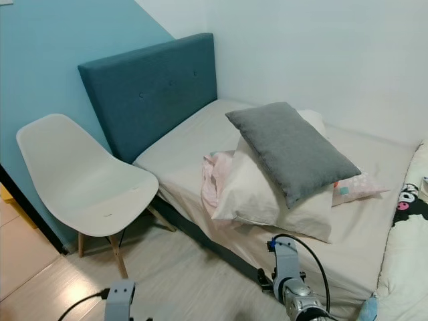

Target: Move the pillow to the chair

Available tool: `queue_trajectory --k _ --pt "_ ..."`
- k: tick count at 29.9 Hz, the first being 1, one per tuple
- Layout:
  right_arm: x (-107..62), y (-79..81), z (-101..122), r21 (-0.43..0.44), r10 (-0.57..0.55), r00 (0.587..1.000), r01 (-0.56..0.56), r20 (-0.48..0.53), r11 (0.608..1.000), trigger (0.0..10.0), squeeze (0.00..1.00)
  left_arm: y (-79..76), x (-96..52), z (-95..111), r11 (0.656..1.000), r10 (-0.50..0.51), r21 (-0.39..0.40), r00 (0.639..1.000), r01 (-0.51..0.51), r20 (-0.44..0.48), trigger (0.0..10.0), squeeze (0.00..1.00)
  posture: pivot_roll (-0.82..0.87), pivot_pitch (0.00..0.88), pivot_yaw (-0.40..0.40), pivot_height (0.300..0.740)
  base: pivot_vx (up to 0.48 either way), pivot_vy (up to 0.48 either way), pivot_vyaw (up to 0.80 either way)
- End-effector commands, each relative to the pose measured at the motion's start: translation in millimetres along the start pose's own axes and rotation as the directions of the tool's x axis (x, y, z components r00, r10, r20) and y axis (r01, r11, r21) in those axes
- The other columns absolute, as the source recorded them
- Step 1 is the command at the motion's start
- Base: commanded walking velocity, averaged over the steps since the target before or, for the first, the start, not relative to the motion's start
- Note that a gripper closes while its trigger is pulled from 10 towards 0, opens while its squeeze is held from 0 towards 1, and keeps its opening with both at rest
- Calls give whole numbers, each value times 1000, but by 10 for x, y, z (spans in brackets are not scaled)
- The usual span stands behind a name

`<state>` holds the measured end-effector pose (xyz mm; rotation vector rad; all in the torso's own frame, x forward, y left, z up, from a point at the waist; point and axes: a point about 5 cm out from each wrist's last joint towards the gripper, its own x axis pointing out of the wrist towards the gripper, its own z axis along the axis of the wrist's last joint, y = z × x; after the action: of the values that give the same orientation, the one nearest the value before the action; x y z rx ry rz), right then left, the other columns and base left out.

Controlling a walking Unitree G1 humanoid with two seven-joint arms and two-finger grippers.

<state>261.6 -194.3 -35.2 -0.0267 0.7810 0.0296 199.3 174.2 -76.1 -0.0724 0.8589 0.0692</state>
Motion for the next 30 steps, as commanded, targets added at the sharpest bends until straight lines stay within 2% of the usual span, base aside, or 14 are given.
queue_trajectory --k 1,5,10,14,18,24,30 --pt "8 51 -1 3 13 1000 -13 -3 1000 10000 0 33 4 35 1000 1 -8 1000 -1 13 10000 0 -172 0 10 710 0 0 0" --pt "8 54 0 -5 17 1000 -17 -4 1000 10000 0 28 15 102 1000 -2 -24 999 3 37 10000 0 -170 0 -2 710 0 0 0" --pt "9 48 15 -23 16 1000 -16 -4 1000 10000 0 26 14 82 999 5 -37 1000 -4 28 10000 0 -181 0 -6 710 0 0 0" --pt "13 70 24 -27 21 1000 -21 1 999 10000 0 45 -7 -16 999 7 -45 1000 -7 -4 10000 0 -183 0 17 710 0 0 0" --pt "7 45 -2 29 8 1000 -8 0 1000 10000 0 93 -34 -120 1000 13 -18 999 -14 -37 10000 0 -179 0 11 710 0 0 0" --pt "10 60 10 -19 22 1000 -22 -3 1000 10000 0 116 -50 -177 999 23 -24 998 -25 -53 10000 0 -183 0 10 710 0 0 0" --pt "7 50 3 -1 14 1000 -14 -1 1000 10000 0 71 -51 -199 1000 13 -12 998 -13 -60 10000 0 -186 0 10 710 0 0 0"
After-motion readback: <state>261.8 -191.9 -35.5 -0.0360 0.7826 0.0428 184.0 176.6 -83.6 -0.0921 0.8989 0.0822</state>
